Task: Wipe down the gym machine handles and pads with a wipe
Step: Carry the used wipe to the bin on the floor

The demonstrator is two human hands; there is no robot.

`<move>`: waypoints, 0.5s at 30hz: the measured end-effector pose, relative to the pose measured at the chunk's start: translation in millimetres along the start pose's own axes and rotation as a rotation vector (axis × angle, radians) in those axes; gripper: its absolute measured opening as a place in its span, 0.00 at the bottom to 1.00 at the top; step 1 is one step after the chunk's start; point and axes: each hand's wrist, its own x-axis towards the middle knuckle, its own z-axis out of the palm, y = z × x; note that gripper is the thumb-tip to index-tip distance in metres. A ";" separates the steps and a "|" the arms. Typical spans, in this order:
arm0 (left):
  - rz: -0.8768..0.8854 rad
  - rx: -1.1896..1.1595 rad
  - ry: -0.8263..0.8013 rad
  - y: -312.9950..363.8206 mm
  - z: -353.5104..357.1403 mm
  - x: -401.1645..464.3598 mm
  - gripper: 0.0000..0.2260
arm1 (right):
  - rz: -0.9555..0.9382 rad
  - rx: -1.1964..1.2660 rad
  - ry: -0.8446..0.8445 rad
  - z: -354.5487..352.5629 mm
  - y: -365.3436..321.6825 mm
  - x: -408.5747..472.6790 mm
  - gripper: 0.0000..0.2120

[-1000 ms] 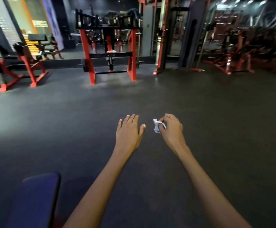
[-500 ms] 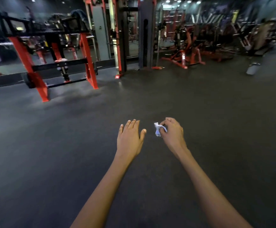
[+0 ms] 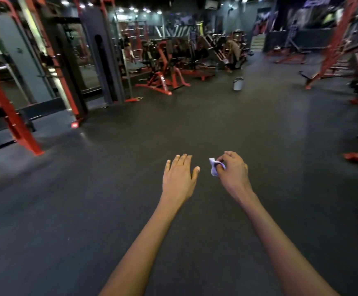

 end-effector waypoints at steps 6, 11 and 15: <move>0.099 -0.035 -0.068 10.4 67.8 159.9 0.23 | 0.088 -0.040 0.076 41.2 78.2 129.4 0.03; 0.130 -0.074 -0.068 44.8 119.5 297.4 0.23 | 0.114 -0.065 0.124 58.5 148.4 255.8 0.03; 0.147 -0.070 -0.076 70.9 150.4 410.3 0.23 | 0.133 -0.104 0.115 73.9 208.4 364.7 0.04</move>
